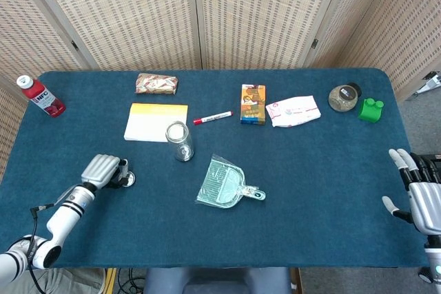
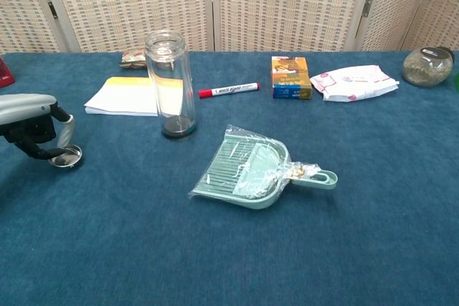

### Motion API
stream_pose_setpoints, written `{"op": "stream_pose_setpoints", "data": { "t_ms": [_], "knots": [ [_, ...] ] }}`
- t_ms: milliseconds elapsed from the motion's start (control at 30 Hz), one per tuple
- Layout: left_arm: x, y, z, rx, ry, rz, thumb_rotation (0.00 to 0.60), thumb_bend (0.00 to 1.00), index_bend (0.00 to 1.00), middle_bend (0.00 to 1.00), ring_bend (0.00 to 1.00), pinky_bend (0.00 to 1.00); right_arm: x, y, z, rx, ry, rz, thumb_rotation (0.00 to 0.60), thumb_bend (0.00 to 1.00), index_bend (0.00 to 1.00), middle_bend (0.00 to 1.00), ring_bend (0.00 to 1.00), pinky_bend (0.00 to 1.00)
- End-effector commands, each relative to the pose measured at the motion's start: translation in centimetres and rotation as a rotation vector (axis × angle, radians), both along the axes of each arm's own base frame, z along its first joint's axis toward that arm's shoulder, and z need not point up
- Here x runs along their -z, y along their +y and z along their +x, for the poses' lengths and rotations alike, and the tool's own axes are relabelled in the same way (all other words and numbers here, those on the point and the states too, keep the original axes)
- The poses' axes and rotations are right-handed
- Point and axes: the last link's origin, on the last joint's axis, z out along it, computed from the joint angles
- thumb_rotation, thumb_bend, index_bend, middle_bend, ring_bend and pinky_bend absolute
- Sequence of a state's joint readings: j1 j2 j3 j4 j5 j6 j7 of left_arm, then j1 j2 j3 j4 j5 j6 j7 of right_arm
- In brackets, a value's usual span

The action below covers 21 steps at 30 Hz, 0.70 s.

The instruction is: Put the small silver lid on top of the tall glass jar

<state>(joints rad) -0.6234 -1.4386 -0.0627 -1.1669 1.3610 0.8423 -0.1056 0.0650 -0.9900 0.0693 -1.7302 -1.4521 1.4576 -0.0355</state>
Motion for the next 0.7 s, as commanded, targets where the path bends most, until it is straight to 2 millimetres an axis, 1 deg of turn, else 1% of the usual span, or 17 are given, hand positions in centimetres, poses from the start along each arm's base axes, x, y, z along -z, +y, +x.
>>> {"op": "stream_pose_setpoints", "data": {
  "t_ms": [33, 233, 367, 533, 700],
  "knots": [
    [-1.1, 0.0, 0.5, 0.001, -0.036, 0.018, 0.6, 0.55, 0.62, 0.93, 0.91, 1.0, 0.0, 0.0, 0.0, 0.0, 0.0, 0.001, 0.6, 0.23, 0.0, 0.04, 0.0, 0.07],
    [-3.9, 0.2, 2.6, 0.021, -0.103, 0.052, 0.6, 0.55, 0.62, 0.93, 0.91, 1.0, 0.1, -0.1, 0.0, 0.002, 0.002, 0.007, 0.6, 0.23, 0.0, 0.04, 0.0, 0.07],
    [-5.7, 0.4, 4.6, 0.033, -0.145, 0.055, 0.6, 0.55, 0.62, 0.93, 0.91, 1.0, 0.2, -0.2, 0.0, -0.001, 0.002, 0.011, 0.6, 0.23, 0.0, 0.04, 0.0, 0.07],
    [-7.3, 0.8, 7.0, 0.056, -0.205, 0.062, 0.6, 0.55, 0.62, 0.93, 0.91, 1.0, 0.4, -0.3, 0.0, -0.003, 0.006, 0.026, 0.6, 0.23, 0.0, 0.04, 0.0, 0.07],
    [-8.6, 1.8, 9.2, 0.083, -0.251, 0.08, 0.6, 0.55, 0.62, 0.93, 0.91, 1.0, 0.9, -0.3, 0.0, -0.002, 0.016, 0.062, 0.6, 0.23, 0.01, 0.04, 0.0, 0.07]
  ]
}}
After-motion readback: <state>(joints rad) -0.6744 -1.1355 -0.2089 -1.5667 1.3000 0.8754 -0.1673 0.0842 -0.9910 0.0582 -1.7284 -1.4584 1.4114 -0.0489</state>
